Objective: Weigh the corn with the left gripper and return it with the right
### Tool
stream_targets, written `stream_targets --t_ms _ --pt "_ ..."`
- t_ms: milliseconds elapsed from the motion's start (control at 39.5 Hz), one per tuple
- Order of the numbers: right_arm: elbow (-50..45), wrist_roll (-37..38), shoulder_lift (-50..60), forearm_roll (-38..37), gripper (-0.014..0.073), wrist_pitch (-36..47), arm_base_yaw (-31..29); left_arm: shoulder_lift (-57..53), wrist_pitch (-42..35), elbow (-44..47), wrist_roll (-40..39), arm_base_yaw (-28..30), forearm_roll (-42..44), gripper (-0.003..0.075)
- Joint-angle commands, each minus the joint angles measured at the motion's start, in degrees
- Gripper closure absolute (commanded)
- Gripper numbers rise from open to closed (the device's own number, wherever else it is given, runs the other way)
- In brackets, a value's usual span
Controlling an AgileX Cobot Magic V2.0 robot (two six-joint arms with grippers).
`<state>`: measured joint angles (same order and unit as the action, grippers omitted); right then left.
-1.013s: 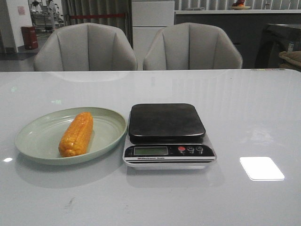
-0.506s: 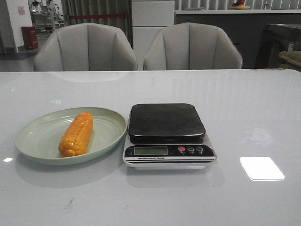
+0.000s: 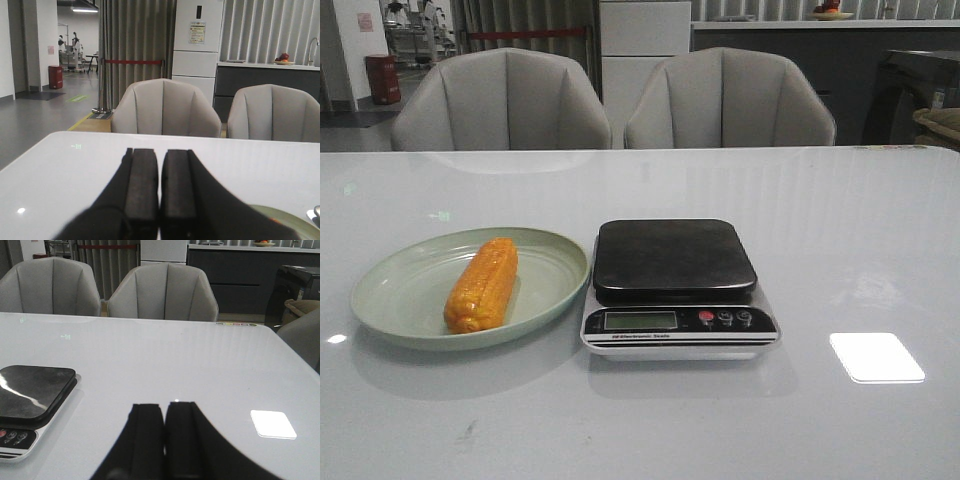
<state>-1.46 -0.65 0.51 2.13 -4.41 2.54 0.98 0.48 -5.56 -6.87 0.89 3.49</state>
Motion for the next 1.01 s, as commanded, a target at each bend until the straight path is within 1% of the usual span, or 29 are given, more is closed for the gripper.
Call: stream_targets --t_ms 0,127,228,278,532,810,861,911,987 --pt "-0.62 -0.5 1.14 -0.57 0.0447 4.41 -0.21 4.96 2.24 -8.29 -0.48 -0.96 1.91 0.0606" --pt "-0.62 -0.5 1.14 -0.57 0.0447 4.41 -0.21 11.52 12.29 -15.51 -0.11 -2.17 1.75 0.0606" --pt "-0.62 -0.5 1.14 -0.57 0.0447 4.41 -0.21 16.32 19.87 -19.17 -0.11 -4.04 1.64 0.0606" --pt "-0.62 -0.5 1.14 -0.57 0.0447 4.41 -0.21 18.05 22.28 -20.03 -0.11 -5.17 1.64 0.0606" --pt "-0.62 -0.5 1.14 -0.57 0.0447 4.41 -0.21 20.32 22.52 -19.69 -0.11 -10.45 1.75 0.0606" --pt "-0.62 -0.5 1.14 -0.57 0.0447 4.41 -0.21 20.56 20.68 -19.47 -0.23 -10.94 1.38 0.0599" --pt "-0.62 -0.5 1.14 -0.57 0.0447 4.41 -0.21 20.98 20.83 -19.72 -0.23 -10.94 0.82 0.0573" --pt "-0.62 -0.5 1.14 -0.57 0.0447 4.41 -0.21 21.56 21.36 -20.25 -0.23 -10.94 0.11 0.0521" --pt "-0.62 -0.5 1.14 -0.57 0.0447 4.41 -0.21 22.94 22.65 -21.52 -0.23 -10.94 -0.96 0.0398"
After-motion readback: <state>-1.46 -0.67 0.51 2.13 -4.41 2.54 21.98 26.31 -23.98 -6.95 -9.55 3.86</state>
